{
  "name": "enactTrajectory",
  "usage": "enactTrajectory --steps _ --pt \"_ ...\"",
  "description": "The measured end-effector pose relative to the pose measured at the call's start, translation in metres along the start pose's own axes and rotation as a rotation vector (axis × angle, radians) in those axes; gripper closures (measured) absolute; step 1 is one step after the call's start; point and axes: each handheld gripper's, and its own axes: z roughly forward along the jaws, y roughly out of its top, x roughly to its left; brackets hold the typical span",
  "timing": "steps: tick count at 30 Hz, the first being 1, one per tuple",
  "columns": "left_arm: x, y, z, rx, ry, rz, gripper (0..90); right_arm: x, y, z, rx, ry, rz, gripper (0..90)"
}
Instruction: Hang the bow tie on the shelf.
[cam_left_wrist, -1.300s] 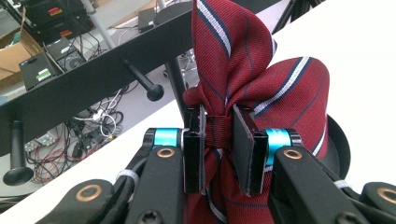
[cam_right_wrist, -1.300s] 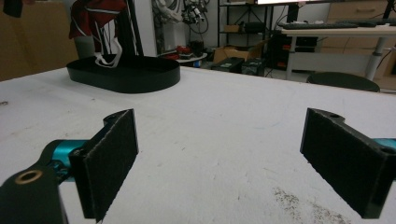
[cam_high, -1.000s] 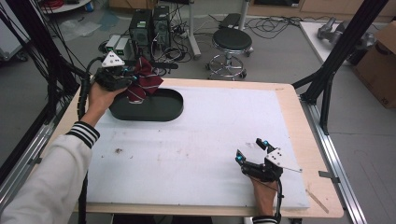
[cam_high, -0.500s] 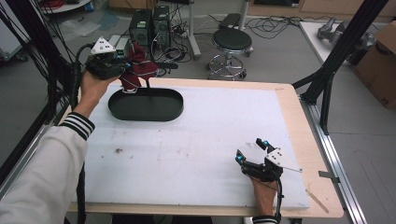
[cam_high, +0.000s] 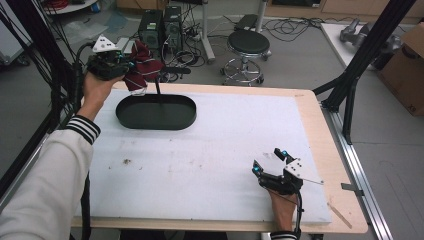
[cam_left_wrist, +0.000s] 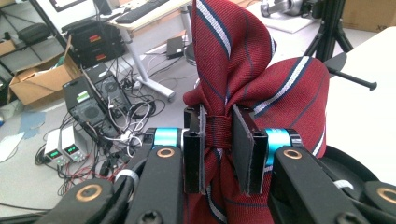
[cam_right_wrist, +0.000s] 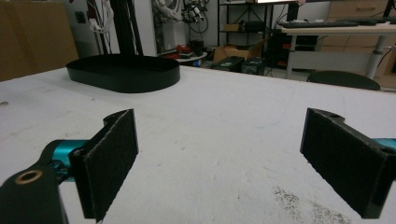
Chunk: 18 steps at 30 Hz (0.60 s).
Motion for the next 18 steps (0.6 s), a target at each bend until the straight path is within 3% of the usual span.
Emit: enactTrajectory --steps 7,18 --pt "-0.0003 -0.0059 0.0025 0.022 0.022 -0.011 75.1 0.0003 0.0001 0.0000 0.002 0.000 0.003 10.3" --pt "0.0079 -0.0102 -0.0032 0.045 0.091 -0.065 75.0 0.0001 0.0001 0.0000 0.003 0.001 0.000 10.3"
